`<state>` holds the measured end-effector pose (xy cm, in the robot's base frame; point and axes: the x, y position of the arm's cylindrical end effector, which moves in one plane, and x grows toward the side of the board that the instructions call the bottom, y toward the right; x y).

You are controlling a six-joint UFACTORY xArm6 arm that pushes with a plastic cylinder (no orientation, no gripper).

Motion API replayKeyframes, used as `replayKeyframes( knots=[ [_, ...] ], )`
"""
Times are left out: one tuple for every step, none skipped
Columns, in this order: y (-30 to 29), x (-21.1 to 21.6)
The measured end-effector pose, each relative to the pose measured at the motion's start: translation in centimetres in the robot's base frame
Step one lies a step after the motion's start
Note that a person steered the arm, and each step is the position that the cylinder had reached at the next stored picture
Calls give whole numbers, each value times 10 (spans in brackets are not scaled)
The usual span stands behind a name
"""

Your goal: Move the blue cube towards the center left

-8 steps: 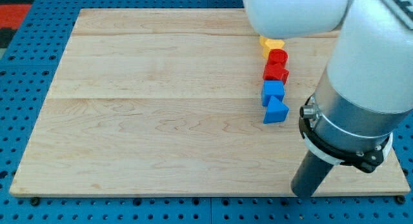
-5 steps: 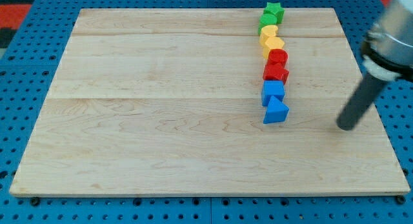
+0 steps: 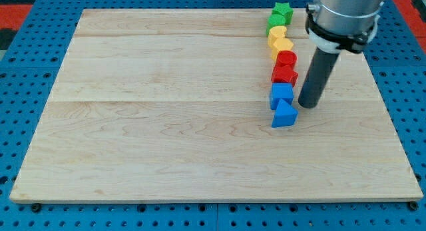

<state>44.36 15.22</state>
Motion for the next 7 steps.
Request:
replayKeyframes(
  knots=[
    [-28,-18],
    [-86,2],
    [-94,2],
    [-51,17],
    [-36,43],
    [-59,45],
    [-95,31]
  ],
)
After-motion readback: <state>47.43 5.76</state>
